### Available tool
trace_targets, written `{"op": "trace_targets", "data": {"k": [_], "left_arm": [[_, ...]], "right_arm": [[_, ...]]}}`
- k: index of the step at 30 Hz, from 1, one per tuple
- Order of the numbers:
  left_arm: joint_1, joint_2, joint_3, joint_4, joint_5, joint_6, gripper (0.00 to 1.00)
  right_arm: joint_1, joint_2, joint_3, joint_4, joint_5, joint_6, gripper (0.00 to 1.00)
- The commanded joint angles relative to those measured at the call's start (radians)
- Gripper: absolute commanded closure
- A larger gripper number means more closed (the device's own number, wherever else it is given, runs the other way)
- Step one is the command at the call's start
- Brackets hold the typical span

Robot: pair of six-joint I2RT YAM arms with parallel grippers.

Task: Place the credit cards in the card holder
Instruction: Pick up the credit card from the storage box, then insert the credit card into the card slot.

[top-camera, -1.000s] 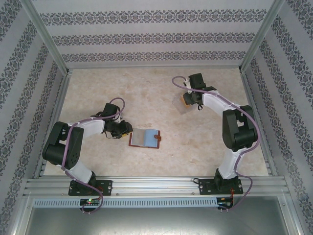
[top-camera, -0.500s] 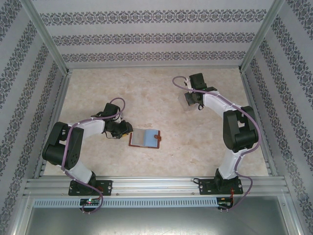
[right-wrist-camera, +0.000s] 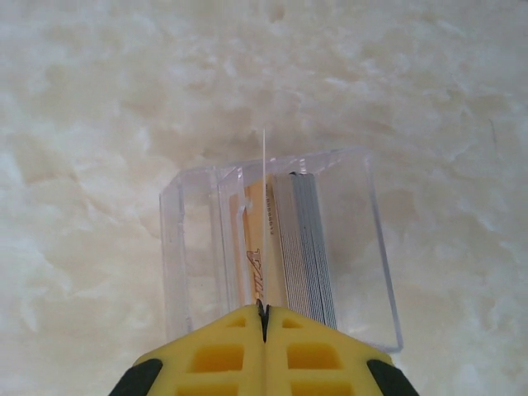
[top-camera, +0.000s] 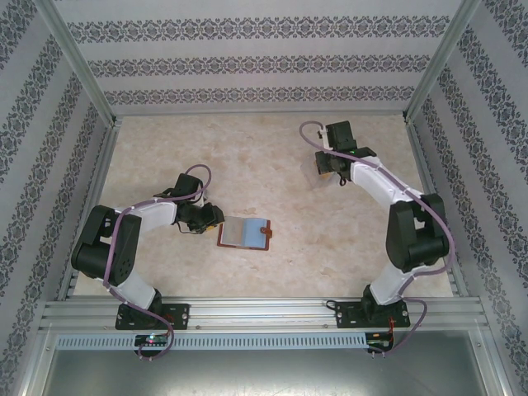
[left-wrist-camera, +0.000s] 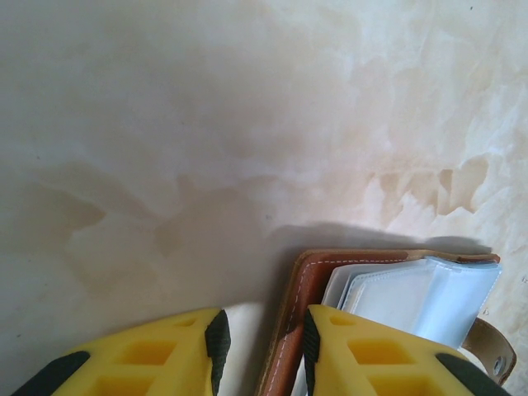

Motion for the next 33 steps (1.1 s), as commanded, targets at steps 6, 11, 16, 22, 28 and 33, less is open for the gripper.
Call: {"op": "trace_targets", "data": {"k": [6,11,16,22,28,33], "left_arm": [[-0.011,0.029,-0.060,-0.010,-0.084,-0.002,0.65],[-0.013,0.020,-0.071,0.002,-0.060,-0.011,0.64],[-0.020,0.005,-0.079,0.004,-0.054,-0.014,0.63],[-0.032,-0.008,-0.095,0.000,-0.044,-0.013,0.62],[-0.032,-0.022,-0.114,0.007,-0.042,-0.017,0.62],[-0.039,-0.006,-0.111,0.016,-0.031,-0.016,0.62]], "right_arm": [[0.137,-0.313,-0.263,0.070,-0.107,0.516,1.00],[0.482,-0.488,-0.453,0.176,0.063,0.808,1.00],[0.723,-0.428,-0.558,0.377,0.103,1.025,1.00],[0.767,-0.234,-0.595,0.641,0.062,1.185,1.00],[0.792,-0.159,-0.594,0.696,0.117,1.230,1.00],[0.818,-0.126,-0.595,0.695,0.128,1.236,1.00]]}}
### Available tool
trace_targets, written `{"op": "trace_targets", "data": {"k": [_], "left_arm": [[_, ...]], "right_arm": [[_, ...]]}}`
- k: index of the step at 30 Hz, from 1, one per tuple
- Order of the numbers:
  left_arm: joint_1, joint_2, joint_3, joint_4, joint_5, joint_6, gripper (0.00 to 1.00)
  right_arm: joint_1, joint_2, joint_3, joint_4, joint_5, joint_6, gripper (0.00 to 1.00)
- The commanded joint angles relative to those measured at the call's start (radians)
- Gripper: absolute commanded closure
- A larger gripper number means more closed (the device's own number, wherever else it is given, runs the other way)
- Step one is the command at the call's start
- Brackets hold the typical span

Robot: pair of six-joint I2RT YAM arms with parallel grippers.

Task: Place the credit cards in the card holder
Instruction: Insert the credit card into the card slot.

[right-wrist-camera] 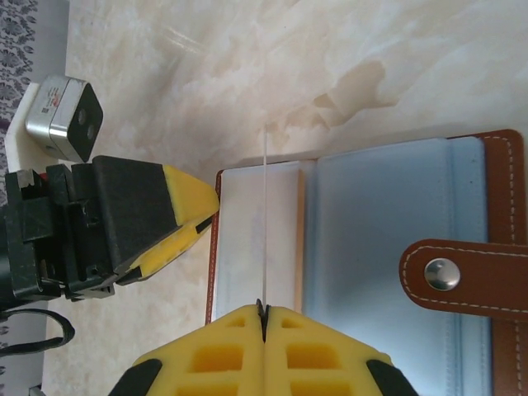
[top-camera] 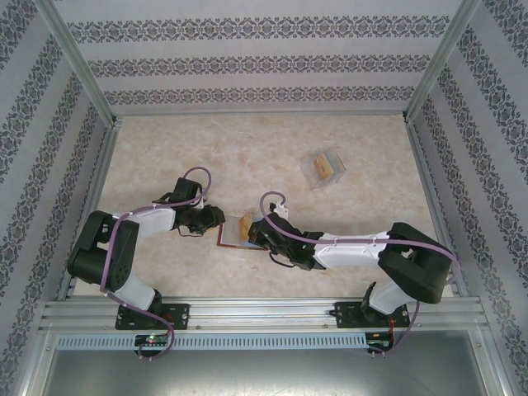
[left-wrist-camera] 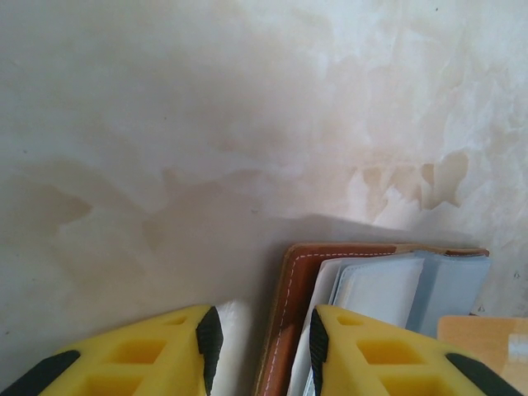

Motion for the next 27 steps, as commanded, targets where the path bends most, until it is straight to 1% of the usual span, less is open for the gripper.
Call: {"op": "trace_targets", "data": {"k": [1,5,8,14,19,27], "left_arm": [[-0.028,0.042,-0.040,-0.081,-0.022,-0.012,0.62],[-0.035,0.052,-0.041,-0.075,-0.024,-0.009,0.62],[-0.035,0.066,-0.039,-0.077,-0.024,-0.007,0.62],[-0.039,0.067,-0.038,-0.074,-0.029,-0.020,0.62],[-0.041,0.066,-0.039,-0.074,-0.028,-0.026,0.63],[-0.050,0.059,-0.038,-0.085,-0.032,-0.031,0.63]], "right_arm": [[0.019,0.018,-0.015,0.043,0.045,0.044,1.00],[0.024,-0.005,-0.029,0.009,0.068,0.045,1.00],[0.024,-0.008,-0.060,0.011,0.084,0.084,1.00],[0.023,0.019,-0.066,0.024,0.070,0.084,1.00],[0.022,0.046,-0.055,0.093,0.035,0.049,1.00],[0.015,0.070,-0.100,0.216,0.024,0.068,1.00]]}}
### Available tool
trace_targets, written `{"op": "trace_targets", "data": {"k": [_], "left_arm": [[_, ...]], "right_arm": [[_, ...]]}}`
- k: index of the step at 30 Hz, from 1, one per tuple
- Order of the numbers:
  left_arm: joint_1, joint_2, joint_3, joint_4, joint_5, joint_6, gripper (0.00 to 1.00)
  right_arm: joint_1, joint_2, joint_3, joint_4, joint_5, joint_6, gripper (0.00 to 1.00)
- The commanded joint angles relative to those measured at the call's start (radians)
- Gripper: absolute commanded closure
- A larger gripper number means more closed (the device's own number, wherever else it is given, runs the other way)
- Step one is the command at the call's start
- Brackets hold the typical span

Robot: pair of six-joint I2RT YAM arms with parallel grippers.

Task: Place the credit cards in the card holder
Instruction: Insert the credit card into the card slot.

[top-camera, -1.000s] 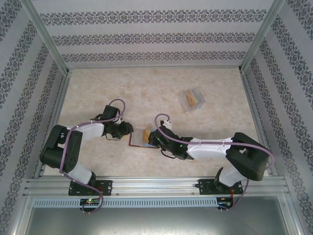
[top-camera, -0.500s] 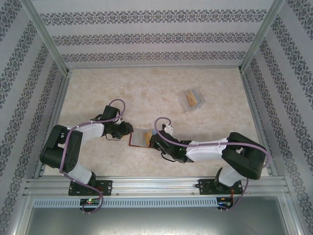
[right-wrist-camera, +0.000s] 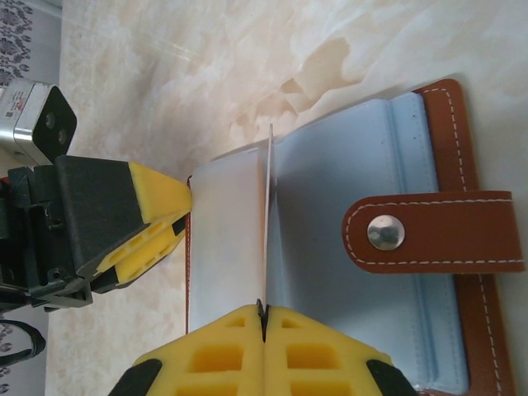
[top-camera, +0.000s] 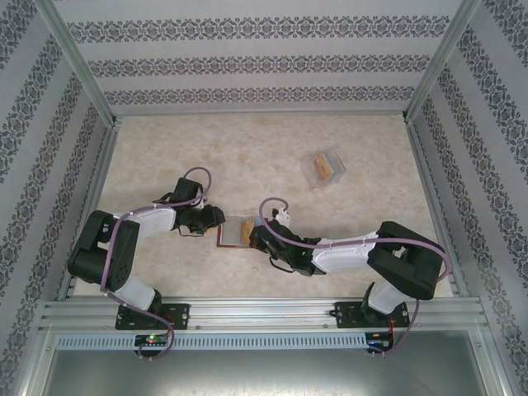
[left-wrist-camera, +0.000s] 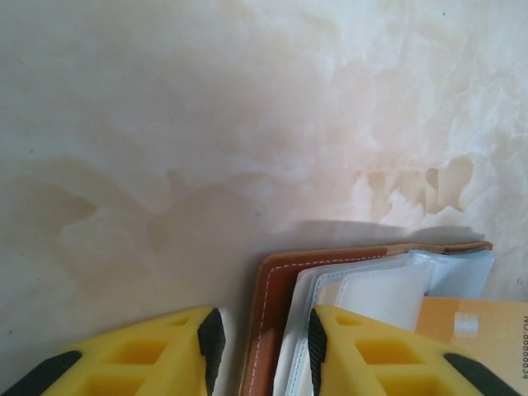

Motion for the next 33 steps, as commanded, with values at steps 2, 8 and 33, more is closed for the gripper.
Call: {"op": "trace_targets", "data": {"k": [2,8,33], "left_arm": [[-0.043,0.055,-0.042,-0.081,-0.020,-0.018,0.63],[-0.042,0.048,-0.044,-0.083,-0.028,-0.030,0.66],[-0.044,0.055,-0.063,-0.077,-0.068,-0.068,0.78]], "right_arm": [[0.000,0.034,-0.030,0.103,-0.012,0.007,1.00],[-0.001,0.046,-0.063,0.187,-0.015,0.006,1.00],[-0.011,0.084,-0.145,0.372,-0.020,-0.029,1.00]]}}
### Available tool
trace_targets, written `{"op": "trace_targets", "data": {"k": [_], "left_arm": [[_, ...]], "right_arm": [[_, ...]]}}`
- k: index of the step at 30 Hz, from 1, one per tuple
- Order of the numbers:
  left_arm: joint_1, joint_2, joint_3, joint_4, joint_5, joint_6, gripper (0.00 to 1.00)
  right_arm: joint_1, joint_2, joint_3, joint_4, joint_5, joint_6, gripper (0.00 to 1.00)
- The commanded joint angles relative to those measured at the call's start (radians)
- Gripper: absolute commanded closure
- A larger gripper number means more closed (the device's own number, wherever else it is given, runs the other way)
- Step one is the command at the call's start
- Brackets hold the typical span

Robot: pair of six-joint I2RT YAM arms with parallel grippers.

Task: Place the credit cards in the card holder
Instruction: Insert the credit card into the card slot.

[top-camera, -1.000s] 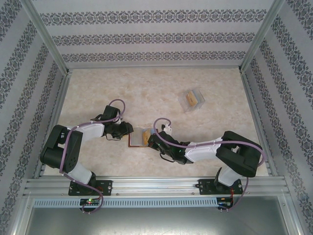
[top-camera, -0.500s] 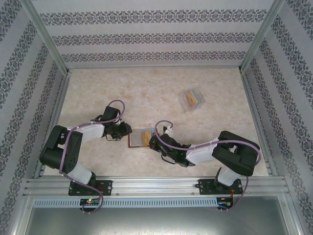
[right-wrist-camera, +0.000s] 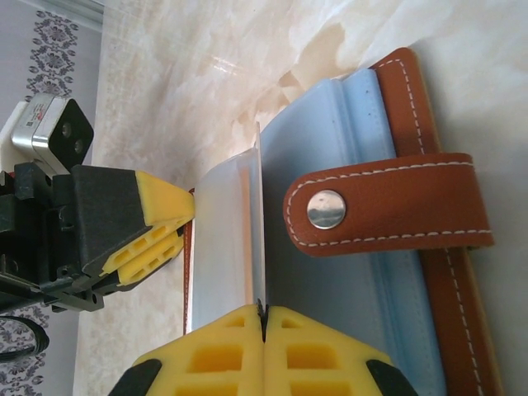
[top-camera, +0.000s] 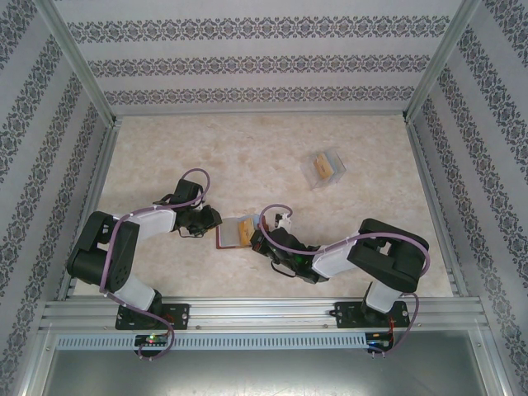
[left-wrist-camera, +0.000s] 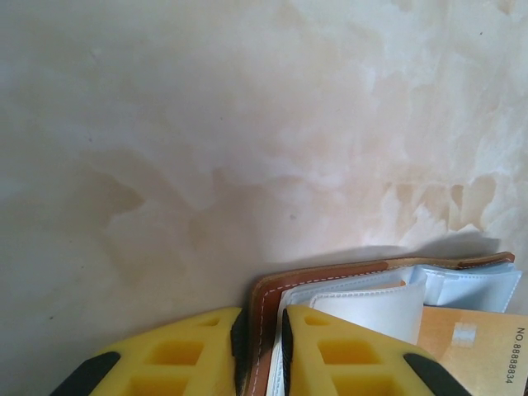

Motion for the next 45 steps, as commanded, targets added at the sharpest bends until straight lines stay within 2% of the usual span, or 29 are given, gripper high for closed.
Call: {"op": "trace_targets", "data": {"k": [1,20,30,38,45], "left_arm": [[-0.038,0.062,-0.046,-0.084,-0.023,-0.007,0.78],[-0.038,0.047,-0.057,-0.093,-0.041,-0.005,0.78],[-0.037,0.038,-0.053,-0.104,-0.042,-0.001,0.78],[-0.038,0.022,-0.061,-0.109,-0.050,-0.011,0.78],[-0.038,0.010,-0.062,-0.116,-0.056,-0.015,0.78]], "right_arm": [[-0.012,-0.021,-0.025,0.040,-0.020,-0.042,1.00],[-0.013,0.017,-0.015,0.136,-0.022,-0.088,1.00],[-0.018,0.096,-0.013,0.174,-0.044,-0.025,1.00],[-0.020,0.088,-0.039,0.185,-0.031,-0.001,1.00],[-0.020,0.172,0.010,0.241,-0.079,0.029,1.00]]}}
